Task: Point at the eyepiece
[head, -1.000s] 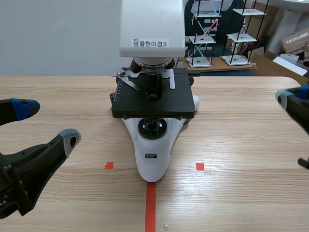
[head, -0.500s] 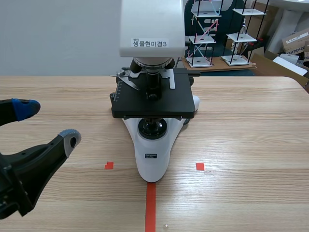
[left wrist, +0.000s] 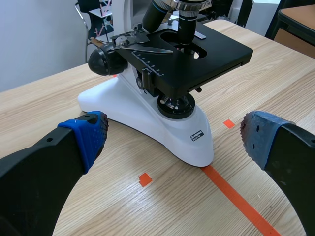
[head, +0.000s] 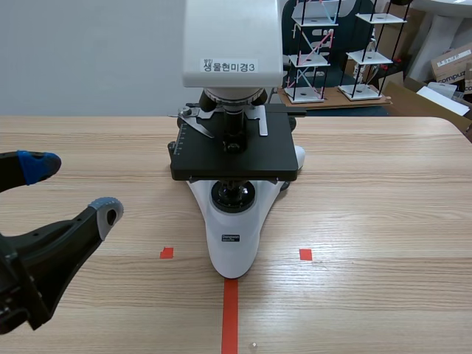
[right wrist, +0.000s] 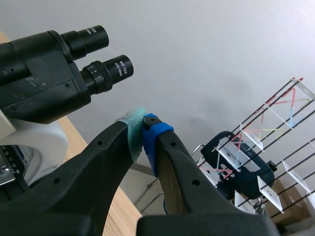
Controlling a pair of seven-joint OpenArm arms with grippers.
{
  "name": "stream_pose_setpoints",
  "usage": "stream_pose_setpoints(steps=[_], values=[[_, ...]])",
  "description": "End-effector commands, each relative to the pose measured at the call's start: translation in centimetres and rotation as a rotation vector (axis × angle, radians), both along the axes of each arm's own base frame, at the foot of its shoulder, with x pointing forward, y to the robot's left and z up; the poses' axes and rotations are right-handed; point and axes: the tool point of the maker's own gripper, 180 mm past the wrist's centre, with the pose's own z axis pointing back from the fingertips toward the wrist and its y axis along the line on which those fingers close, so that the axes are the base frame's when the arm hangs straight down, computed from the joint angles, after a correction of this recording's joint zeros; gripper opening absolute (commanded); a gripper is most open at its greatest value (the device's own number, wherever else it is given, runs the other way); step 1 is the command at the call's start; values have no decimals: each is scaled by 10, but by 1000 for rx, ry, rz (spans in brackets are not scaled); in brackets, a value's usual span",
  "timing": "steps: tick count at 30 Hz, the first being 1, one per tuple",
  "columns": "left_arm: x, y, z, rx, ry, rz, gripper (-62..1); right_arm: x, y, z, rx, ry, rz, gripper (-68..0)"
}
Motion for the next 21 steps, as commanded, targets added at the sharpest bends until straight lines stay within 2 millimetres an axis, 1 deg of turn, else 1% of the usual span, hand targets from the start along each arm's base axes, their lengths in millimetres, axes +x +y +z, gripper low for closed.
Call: stream_pose_setpoints(steps=[1, 7, 12, 21], values=[[-1, -3, 5, -19, -11, -7, -43, 3, -1, 19, 14, -45, 4, -665], [-1, -3, 5, -19, -11, -7, -43, 20, 10, 24, 16, -35, 32, -665], [-1, -3, 5, -19, -11, -7, -43, 32, 16, 27, 19, -28, 32, -665], [-1, -3, 5, -19, -11, -7, -43, 36, 17, 25, 30, -19, 29, -665]])
